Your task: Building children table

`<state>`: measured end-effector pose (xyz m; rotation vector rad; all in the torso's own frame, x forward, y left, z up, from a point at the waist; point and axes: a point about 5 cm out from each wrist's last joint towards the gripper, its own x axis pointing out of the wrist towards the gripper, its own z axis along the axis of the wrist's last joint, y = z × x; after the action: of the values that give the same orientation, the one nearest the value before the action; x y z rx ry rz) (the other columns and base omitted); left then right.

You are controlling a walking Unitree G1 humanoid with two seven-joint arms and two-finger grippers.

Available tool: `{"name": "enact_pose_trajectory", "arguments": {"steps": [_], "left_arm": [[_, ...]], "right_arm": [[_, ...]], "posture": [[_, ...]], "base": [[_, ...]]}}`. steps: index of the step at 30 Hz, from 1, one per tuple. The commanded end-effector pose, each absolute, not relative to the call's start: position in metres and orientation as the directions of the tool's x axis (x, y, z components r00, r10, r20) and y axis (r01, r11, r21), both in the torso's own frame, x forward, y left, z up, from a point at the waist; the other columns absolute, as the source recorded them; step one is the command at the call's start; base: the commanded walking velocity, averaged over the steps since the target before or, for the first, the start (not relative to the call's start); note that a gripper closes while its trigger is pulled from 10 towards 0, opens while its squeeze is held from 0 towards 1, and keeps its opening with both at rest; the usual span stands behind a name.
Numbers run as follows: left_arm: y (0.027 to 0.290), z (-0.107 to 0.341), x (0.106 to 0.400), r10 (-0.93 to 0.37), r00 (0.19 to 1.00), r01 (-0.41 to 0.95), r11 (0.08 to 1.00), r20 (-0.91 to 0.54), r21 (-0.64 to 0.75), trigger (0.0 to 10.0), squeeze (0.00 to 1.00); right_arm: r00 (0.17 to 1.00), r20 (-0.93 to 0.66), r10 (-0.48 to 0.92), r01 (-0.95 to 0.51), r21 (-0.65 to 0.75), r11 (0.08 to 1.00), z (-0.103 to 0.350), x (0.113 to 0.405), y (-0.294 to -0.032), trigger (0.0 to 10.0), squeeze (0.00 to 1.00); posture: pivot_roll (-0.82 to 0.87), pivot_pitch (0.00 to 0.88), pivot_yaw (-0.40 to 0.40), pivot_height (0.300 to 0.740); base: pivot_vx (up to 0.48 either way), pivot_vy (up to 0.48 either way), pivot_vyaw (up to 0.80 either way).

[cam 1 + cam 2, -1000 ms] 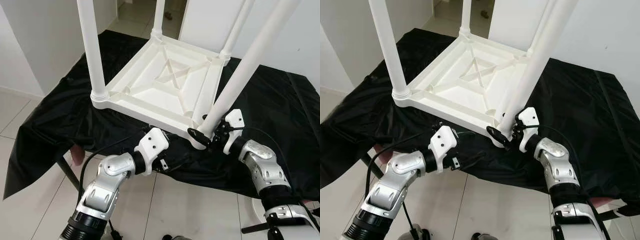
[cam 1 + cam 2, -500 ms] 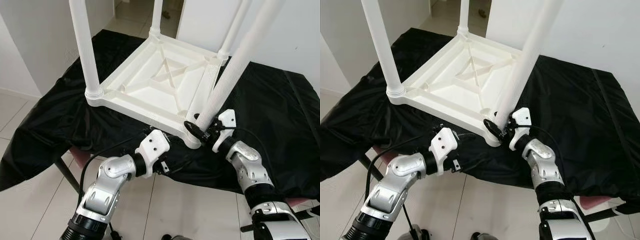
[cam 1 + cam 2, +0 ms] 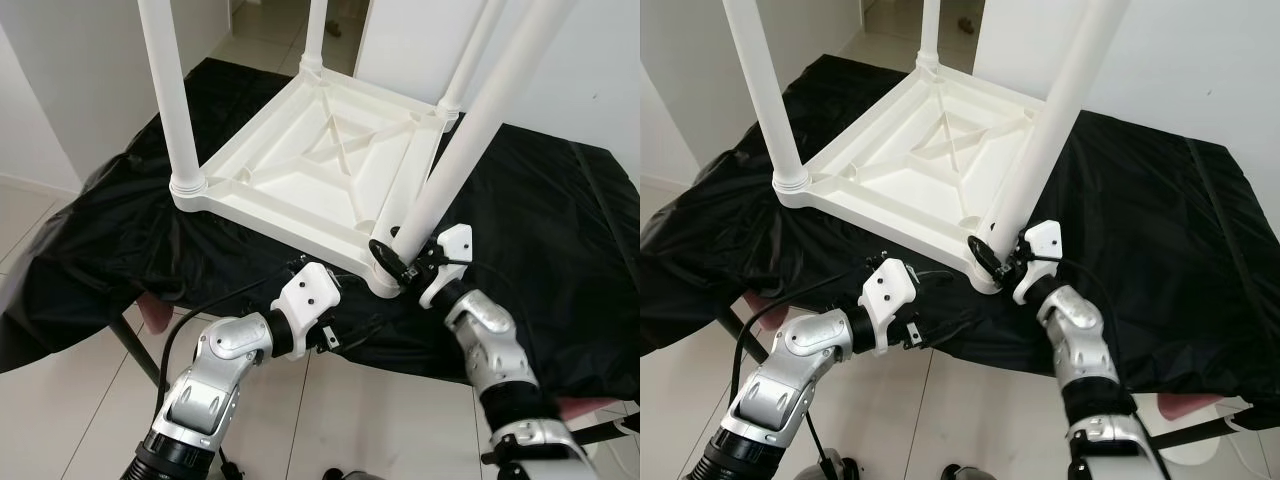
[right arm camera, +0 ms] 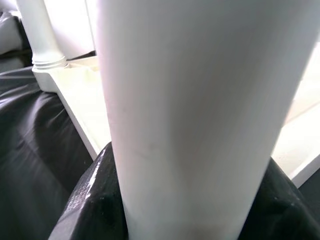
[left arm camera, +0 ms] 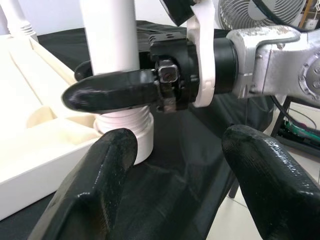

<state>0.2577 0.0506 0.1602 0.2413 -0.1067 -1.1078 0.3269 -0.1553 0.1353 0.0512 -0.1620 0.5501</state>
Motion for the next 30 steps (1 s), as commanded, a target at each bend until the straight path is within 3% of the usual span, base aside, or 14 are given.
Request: {"name": "enact_pose_trajectory", "arguments": {"steps": [1, 7, 15, 28, 29, 30], "left_arm": [[0.048, 0.160, 0.258, -0.868, 0.495, 0.845, 0.475, -0.024, 0.245, 10.0, 0.00], [0.048, 0.159, 0.257, -0.872, 0.489, 0.850, 0.470, -0.025, 0.240, 10.0, 0.00], [0.044, 0.159, 0.256, -0.877, 0.479, 0.855, 0.460, -0.025, 0.240, 10.0, 0.00], [0.043, 0.159, 0.257, -0.879, 0.476, 0.855, 0.457, -0.022, 0.245, 10.0, 0.00], [0.043, 0.159, 0.257, -0.879, 0.476, 0.855, 0.457, -0.022, 0.246, 10.0, 0.00], [0.043, 0.159, 0.257, -0.879, 0.476, 0.855, 0.456, -0.022, 0.247, 10.0, 0.00]], "right_arm": [[0.877, 0.128, 0.463, -0.475, 0.076, 0.877, 0.124, 0.323, -0.153, 10.0, 0.00], [0.969, 0.110, 0.222, -0.233, 0.099, 0.968, 0.122, 0.313, -0.148, 10.0, 0.00], [0.990, 0.087, -0.109, 0.100, 0.108, 0.989, 0.121, 0.298, -0.150, 10.0, 0.00], [0.990, 0.042, -0.137, 0.132, 0.111, 0.985, 0.119, 0.289, -0.144, 10.0, 0.00], [0.989, 0.050, -0.138, 0.132, 0.114, 0.985, 0.121, 0.290, -0.145, 10.0, 1.00], [0.989, 0.063, -0.133, 0.125, 0.115, 0.985, 0.123, 0.292, -0.146, 10.0, 1.00]], "posture": [[0.10, 0.127, -0.085, 0.740], [0.09, 0.123, -0.083, 0.740], [0.09, 0.114, -0.089, 0.740], [0.09, 0.099, -0.096, 0.740], [0.09, 0.093, -0.097, 0.740], [0.10, 0.090, -0.097, 0.740]], "base": [[0.000, 0.000, 0.00], [0.000, 0.000, 0.00], [0.000, 0.000, 0.00], [0.000, 0.000, 0.00], [0.000, 0.000, 0.00], [0.000, 0.000, 0.00]]}}
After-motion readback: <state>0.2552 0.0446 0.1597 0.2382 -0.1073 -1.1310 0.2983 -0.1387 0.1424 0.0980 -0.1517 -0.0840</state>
